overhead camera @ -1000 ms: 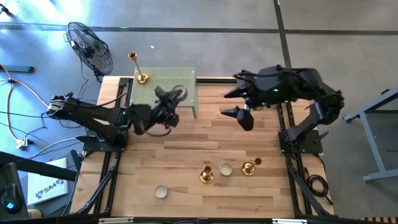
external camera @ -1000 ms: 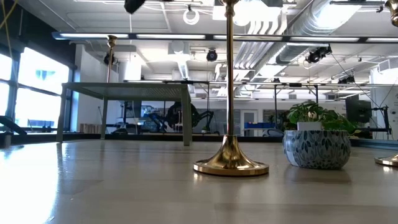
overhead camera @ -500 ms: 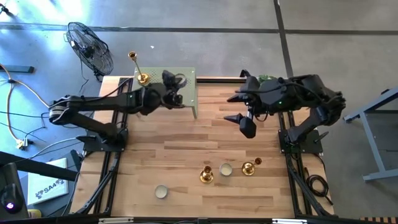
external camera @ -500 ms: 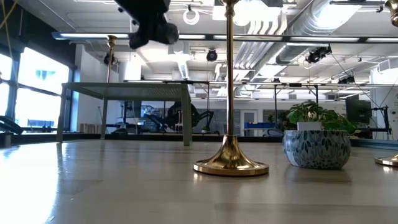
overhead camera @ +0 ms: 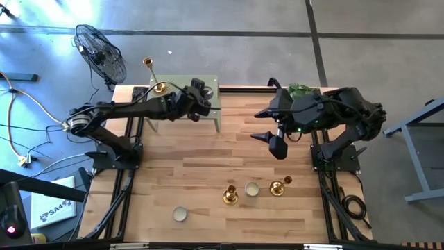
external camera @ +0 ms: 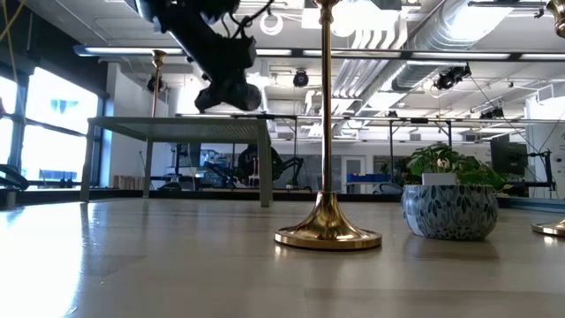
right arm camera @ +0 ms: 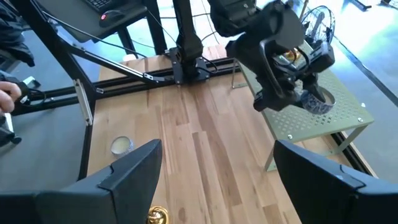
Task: Pick & Place candle stick holders
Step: Put the top right blue patterned round candle on the shelf
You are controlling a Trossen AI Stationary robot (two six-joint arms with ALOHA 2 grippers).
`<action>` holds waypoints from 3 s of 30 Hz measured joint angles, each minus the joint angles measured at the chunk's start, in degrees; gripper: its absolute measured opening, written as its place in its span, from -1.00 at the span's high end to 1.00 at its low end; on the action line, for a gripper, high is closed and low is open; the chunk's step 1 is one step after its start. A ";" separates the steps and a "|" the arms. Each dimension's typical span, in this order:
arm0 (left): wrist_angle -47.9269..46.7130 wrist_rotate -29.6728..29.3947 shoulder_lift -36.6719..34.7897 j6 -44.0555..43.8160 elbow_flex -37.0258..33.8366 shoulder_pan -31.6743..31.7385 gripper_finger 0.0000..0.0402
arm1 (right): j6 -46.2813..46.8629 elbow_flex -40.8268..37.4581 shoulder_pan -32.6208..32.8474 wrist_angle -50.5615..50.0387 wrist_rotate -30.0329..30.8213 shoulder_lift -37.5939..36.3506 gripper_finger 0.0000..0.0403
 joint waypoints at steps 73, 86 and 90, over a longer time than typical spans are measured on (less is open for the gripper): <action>-13.88 8.40 1.00 -8.57 1.37 3.19 0.27 | -0.24 0.00 0.19 -2.85 2.23 0.04 -0.51; -20.41 11.46 1.01 -9.47 4.08 3.21 0.27 | -0.67 0.00 0.19 -4.06 2.67 0.04 -0.51; -20.46 11.51 1.02 -11.37 4.08 3.21 0.27 | -1.72 0.02 0.15 -4.13 2.96 0.04 -0.51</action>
